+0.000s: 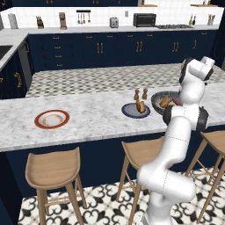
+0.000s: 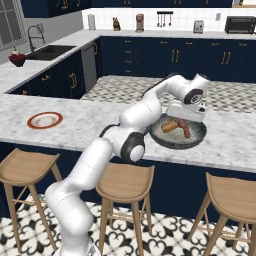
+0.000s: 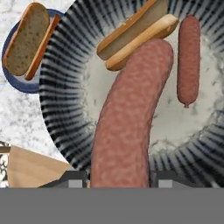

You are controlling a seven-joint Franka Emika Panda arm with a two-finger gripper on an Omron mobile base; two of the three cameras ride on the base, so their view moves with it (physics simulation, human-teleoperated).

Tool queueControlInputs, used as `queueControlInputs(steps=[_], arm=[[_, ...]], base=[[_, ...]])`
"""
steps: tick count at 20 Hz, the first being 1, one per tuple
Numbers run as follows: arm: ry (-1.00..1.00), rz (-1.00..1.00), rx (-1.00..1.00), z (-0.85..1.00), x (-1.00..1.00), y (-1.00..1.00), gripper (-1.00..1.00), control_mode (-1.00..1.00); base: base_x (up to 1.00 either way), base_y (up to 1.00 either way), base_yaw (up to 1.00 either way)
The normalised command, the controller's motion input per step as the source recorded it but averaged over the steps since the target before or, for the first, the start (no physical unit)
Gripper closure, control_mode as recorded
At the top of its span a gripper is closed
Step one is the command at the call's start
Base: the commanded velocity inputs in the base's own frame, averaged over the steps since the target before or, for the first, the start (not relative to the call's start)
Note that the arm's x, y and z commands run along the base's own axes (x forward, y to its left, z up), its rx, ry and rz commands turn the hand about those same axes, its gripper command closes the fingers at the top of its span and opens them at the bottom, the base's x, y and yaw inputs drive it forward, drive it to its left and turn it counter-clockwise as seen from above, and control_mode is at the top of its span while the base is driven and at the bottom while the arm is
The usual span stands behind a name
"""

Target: Place one bun and one sausage from the bowl on each plate.

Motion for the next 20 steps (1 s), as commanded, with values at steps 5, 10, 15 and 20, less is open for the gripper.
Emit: queueControlInputs(steps=[5, 10, 15, 20], arm=[[-0.48, -0.10, -0.34, -0.84, -0.97, 1.00, 1.00, -1.00], [-0.26, -0.20, -0.12, 0.29, -0.50, 1.00, 1.00, -1.00], [-0.07, -0.12, -0.12, 0.56, -0.29, 1.00, 1.00, -1.00], [-0.01, -0.08, -0.02, 0.64, 0.00, 1.00, 1.00, -1.00]], base=[[0.00, 0.00, 0.00], [0.00, 0.00, 0.00], [0.00, 0.00, 0.00], [0.00, 0.00, 0.00]])
